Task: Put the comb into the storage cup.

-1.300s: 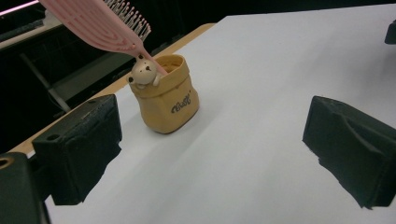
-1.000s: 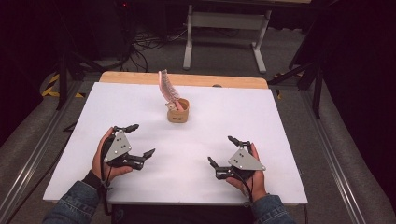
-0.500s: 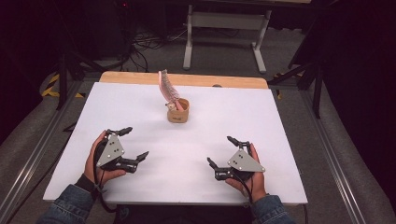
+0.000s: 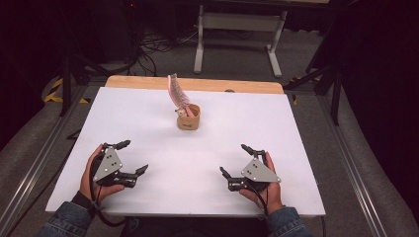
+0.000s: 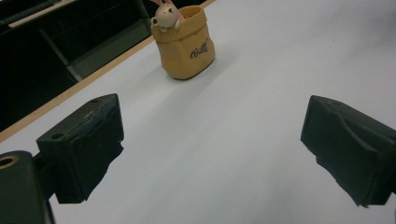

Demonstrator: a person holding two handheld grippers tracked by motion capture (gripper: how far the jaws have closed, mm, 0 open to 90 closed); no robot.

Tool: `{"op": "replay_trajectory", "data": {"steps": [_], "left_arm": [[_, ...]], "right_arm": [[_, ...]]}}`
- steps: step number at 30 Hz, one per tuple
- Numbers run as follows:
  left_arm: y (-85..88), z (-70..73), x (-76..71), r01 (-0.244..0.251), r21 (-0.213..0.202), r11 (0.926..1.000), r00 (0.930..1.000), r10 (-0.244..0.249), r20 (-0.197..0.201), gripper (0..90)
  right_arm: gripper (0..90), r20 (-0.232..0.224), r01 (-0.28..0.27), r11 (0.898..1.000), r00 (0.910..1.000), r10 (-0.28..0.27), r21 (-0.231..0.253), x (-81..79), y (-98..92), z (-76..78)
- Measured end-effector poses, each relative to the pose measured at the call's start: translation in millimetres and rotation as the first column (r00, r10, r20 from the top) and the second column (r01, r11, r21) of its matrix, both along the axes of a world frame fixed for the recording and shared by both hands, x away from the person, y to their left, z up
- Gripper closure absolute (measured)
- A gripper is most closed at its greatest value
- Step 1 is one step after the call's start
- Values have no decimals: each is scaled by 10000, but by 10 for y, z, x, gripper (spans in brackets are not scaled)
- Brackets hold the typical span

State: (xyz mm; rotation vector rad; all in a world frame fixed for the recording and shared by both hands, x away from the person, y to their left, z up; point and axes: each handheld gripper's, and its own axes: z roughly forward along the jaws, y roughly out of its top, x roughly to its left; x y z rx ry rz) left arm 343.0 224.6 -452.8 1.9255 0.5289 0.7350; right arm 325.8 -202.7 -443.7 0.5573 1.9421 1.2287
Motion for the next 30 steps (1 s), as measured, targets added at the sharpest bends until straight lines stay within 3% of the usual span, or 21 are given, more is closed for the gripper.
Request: {"op": "replay_trajectory", "data": {"steps": [12,30], "left_arm": [[128,-127,-43,-281,-55,9996,9989,279,-368,70],[142,-114,-50,-370,-238,9990,9989,363,-283,70]], "right_arm": [[64,-133,89,10000,9999,-89,16,8,-42,-9],[63,-102,95,9999,9999,-95,-33,-4,-58,1]]}}
